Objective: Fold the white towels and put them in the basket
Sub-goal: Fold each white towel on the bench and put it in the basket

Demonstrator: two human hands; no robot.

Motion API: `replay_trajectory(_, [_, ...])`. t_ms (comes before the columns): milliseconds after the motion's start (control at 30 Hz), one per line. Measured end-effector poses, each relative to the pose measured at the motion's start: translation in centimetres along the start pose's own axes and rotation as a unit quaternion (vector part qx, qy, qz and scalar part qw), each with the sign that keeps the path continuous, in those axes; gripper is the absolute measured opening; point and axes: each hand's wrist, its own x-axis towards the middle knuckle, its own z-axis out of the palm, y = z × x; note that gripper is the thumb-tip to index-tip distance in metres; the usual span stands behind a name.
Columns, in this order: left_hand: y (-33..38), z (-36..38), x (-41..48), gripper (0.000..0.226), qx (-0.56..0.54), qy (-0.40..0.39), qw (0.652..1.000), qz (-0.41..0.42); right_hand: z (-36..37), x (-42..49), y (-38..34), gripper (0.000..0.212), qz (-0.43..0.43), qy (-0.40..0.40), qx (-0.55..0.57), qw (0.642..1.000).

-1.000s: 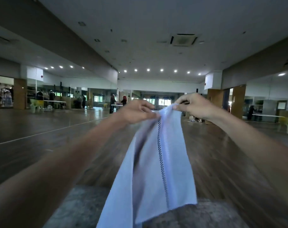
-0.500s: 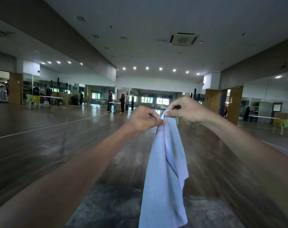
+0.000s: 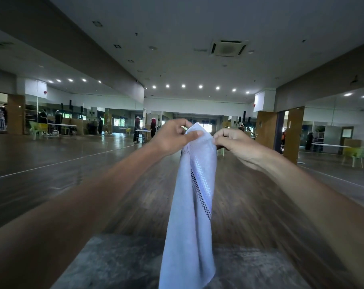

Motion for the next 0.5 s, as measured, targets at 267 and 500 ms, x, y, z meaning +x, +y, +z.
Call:
replay_trajectory(267, [1.7, -2.0, 0.4, 0.017, 0.003, 0.072, 0.997, 0.037, 0.7, -0.5, 0.9, 0.029, 0.054, -0.106, -0.014, 0.993])
replay_trajectory(500, [1.1, -5.9, -0.4, 0.013, 0.055, 0.07, 0.996, -0.001, -2.4, -1.9, 3.4, 0.025, 0.11, -0.152, -0.172, 0.967])
